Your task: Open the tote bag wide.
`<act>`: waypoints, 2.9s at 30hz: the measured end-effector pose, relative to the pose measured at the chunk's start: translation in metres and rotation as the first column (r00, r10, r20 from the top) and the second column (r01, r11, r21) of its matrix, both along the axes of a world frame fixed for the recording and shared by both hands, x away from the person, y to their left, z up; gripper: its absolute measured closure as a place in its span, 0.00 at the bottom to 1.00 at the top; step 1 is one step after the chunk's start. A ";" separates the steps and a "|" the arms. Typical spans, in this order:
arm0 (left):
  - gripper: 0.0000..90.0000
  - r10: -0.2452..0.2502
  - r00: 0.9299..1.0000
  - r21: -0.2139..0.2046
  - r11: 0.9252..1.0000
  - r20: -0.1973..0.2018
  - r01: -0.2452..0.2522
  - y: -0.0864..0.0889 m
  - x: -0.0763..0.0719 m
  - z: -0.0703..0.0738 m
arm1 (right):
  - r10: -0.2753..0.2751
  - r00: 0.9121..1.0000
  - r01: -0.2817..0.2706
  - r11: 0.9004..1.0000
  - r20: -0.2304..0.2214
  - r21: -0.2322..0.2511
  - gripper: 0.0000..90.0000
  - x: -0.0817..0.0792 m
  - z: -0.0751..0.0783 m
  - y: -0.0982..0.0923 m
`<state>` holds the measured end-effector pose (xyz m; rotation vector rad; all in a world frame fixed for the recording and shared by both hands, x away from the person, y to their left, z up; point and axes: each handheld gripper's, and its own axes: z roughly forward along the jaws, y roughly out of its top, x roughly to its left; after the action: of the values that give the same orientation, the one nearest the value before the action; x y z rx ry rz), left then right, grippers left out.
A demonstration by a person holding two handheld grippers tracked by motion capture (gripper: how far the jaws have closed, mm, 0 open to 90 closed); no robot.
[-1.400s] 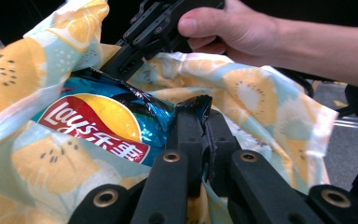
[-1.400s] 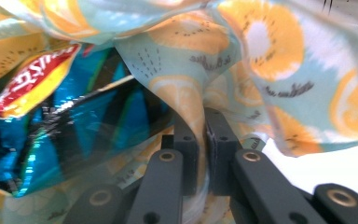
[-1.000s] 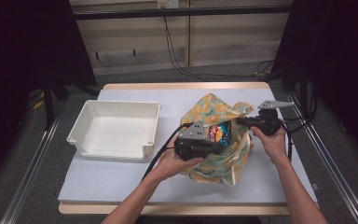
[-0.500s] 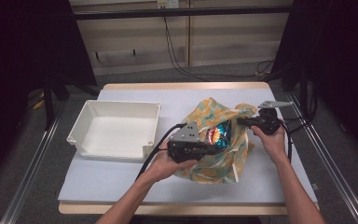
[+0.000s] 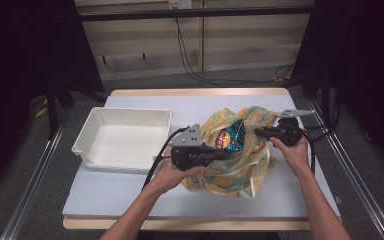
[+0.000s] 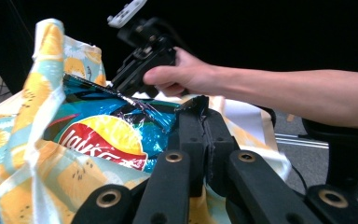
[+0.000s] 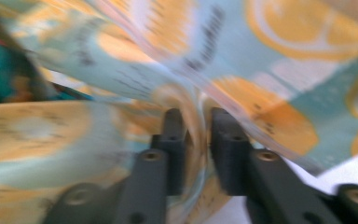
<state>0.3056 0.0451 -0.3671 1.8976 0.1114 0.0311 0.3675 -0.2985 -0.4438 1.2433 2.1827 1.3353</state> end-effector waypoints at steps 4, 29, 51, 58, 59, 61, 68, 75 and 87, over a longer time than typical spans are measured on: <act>0.98 0.004 1.000 0.005 1.000 0.003 -0.004 -0.002 0.000 0.000 | 0.014 0.999 -0.015 1.000 0.042 0.009 0.67 -0.011 0.015 0.003; 0.98 0.018 1.000 0.027 0.999 0.024 -0.018 -0.010 -0.006 0.000 | 0.146 0.981 -0.148 0.989 0.127 0.005 0.40 0.003 0.083 0.057; 0.95 0.086 0.996 0.009 0.996 0.002 -0.086 0.013 0.005 0.006 | 0.080 0.993 -0.085 0.995 0.085 0.048 0.61 0.001 0.054 0.044; 0.86 0.143 0.989 0.015 0.990 -0.024 -0.142 0.016 0.012 0.008 | 0.130 0.987 -0.138 0.987 0.097 0.084 0.56 -0.034 0.058 0.041; 0.83 0.150 0.988 0.014 0.989 -0.028 -0.150 0.016 0.012 0.008 | 0.146 0.985 -0.154 0.984 0.096 0.087 0.56 -0.039 0.058 0.043; 0.78 0.161 0.987 0.027 0.987 -0.020 -0.160 0.015 0.014 0.009 | 0.167 0.981 -0.176 0.980 0.100 0.090 0.55 -0.048 0.059 0.046; 0.85 0.161 0.987 0.057 0.985 0.001 -0.161 0.012 0.017 0.013 | 0.261 0.961 -0.268 0.961 0.088 0.069 0.55 -0.071 0.052 0.067; 0.93 0.151 0.988 0.059 0.987 -0.022 -0.150 0.011 0.020 0.015 | 0.347 0.933 -0.355 0.931 0.091 0.087 0.45 -0.085 0.051 0.084; 0.97 0.160 0.986 0.044 0.986 -0.042 -0.159 0.010 0.023 0.020 | 0.417 0.905 -0.423 0.903 0.081 0.072 0.89 -0.083 0.038 0.106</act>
<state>0.3290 0.0548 -0.3469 1.9266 0.2955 0.1001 0.2846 -0.1929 -0.4060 0.7609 2.4613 1.6197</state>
